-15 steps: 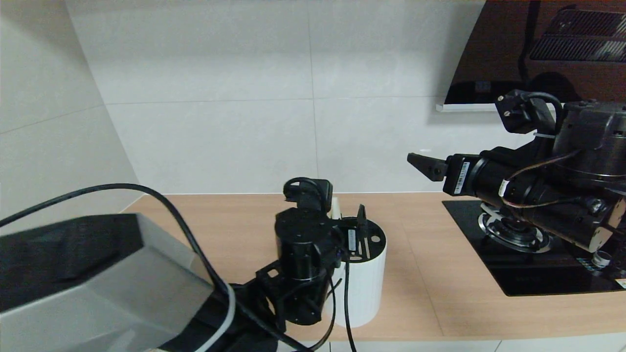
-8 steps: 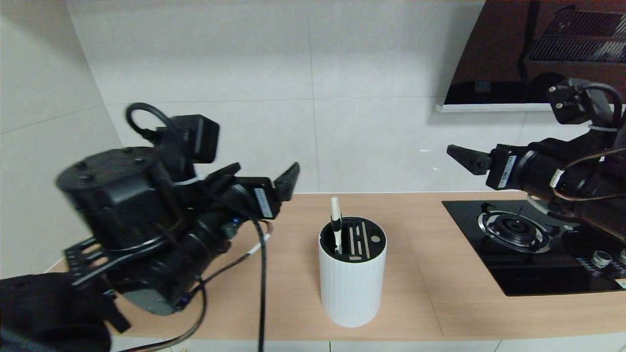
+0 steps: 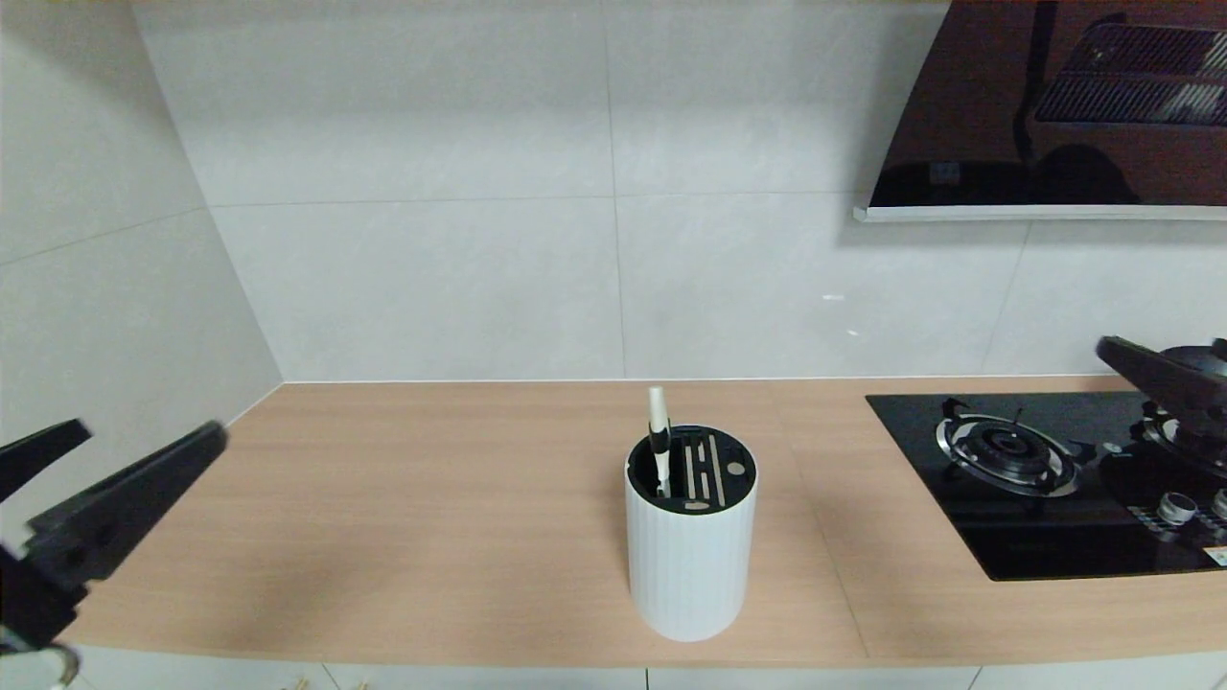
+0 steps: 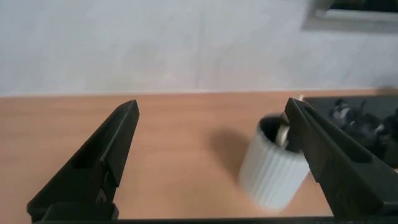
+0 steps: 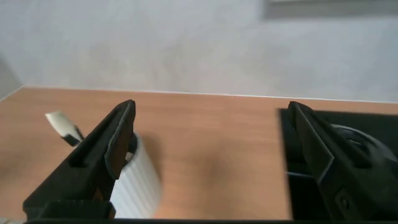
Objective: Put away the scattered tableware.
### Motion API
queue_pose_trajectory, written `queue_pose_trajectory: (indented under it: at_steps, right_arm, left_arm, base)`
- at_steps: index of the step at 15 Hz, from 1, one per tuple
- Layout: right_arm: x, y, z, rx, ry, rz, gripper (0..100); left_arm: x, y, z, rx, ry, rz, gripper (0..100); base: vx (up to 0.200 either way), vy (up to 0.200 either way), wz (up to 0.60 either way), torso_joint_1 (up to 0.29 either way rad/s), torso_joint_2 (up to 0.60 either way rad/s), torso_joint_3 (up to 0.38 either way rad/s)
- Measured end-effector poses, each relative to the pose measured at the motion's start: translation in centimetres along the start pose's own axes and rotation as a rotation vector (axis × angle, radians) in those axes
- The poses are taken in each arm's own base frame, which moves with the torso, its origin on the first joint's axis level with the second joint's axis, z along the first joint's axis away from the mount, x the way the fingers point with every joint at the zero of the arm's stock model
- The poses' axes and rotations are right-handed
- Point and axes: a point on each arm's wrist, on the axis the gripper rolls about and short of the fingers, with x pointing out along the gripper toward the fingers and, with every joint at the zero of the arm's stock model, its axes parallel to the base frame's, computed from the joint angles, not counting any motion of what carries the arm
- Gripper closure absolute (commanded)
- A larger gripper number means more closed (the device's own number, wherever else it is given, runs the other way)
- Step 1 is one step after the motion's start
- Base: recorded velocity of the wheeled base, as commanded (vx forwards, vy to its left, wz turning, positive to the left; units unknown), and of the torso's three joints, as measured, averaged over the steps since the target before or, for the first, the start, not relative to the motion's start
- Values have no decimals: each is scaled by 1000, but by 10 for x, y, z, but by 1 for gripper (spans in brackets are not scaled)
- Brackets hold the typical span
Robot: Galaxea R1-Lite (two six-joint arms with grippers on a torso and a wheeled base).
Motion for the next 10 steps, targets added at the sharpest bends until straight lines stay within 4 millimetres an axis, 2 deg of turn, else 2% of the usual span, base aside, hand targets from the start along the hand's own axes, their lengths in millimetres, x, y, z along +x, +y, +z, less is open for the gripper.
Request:
queue_pose_trajectory:
  at_steps: [3, 6, 8, 10]
  right_arm:
    - [-66, -15, -8, -44, 35, -60, 0]
    - [-125, -23, -26, -95, 4, -147, 0]
    - [-156, -23, -40, -141, -52, -198, 0]
    - [-176, -22, -54, -174, -101, -239, 0]
  left_arm:
    - [-57, 23, -15, 4, -17, 79, 0]
    - [-99, 32, -32, 65, -74, 145, 0]
    - [-120, 34, -41, 111, -136, 242, 0]
    - [-130, 33, -43, 115, -197, 327, 0]
  base:
    - [0, 0, 0, 0, 0, 0]
    - [0, 0, 0, 0, 0, 0]
    - [0, 0, 0, 0, 0, 0]
    - [0, 0, 0, 0, 0, 0]
